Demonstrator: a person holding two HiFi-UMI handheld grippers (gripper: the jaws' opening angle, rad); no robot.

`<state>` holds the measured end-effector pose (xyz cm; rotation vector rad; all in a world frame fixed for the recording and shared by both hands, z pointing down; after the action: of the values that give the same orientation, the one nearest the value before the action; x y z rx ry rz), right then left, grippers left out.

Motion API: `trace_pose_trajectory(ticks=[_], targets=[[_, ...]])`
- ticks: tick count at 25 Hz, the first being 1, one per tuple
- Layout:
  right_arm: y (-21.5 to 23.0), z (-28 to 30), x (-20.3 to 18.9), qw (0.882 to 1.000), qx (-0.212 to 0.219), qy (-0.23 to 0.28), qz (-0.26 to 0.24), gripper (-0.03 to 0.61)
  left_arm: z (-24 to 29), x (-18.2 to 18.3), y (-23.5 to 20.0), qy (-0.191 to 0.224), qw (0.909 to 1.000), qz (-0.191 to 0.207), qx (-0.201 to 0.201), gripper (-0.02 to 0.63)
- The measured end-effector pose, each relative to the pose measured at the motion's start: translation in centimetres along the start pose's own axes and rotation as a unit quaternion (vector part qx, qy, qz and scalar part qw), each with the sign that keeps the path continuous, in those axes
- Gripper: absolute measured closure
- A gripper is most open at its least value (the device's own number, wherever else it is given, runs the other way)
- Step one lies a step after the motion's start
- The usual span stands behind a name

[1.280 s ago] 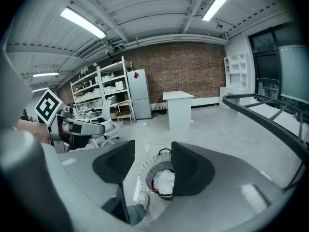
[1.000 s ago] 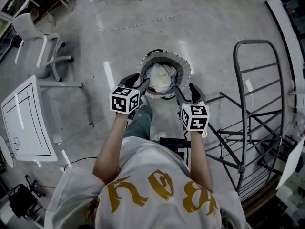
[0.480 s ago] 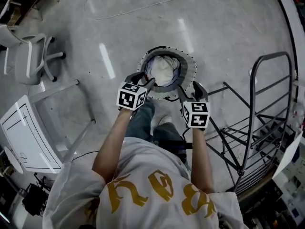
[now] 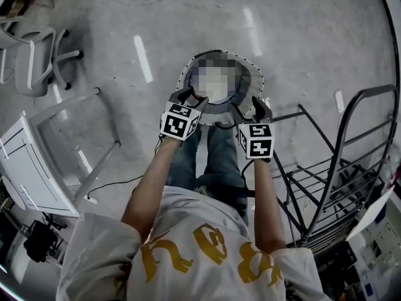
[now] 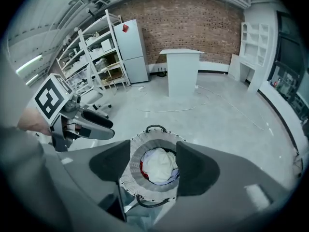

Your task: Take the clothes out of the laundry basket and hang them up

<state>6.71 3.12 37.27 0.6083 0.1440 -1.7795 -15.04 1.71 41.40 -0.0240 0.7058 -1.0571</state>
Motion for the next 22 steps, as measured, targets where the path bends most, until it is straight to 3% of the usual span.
trace_pose_trajectory(ticks=[7, 15, 22], targets=[[1.9, 5.3, -1.0, 0.998, 0.026, -0.033, -0.037, 0.252, 4.5, -1.5, 0.1, -0.023, 0.9987, -0.025, 0.04, 0.388], [3.8, 10.7, -2.9, 0.996, 0.026, -0.062, -0.056, 0.229, 9.6, -4.4, -1.5, -0.051, 0.9962, -0.038, 0.059, 0.379], [6.0, 15.6, -5.9, 0.995, 0.013, -0.078, -0.052, 0.219, 14.8, -8.2, -2.3, -0.085, 0.9938, -0.011, 0.071, 0.376]])
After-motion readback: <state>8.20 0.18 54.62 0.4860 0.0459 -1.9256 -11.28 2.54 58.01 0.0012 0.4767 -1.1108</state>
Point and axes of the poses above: the fingertips, and each gripper's own axes: z forward along the fingers, y to its right, x out of its top, the point moved 10 cm from there along -z, backward along the fingers, and after that the axes turned 8 degrees about z, right-handed, at the moved point
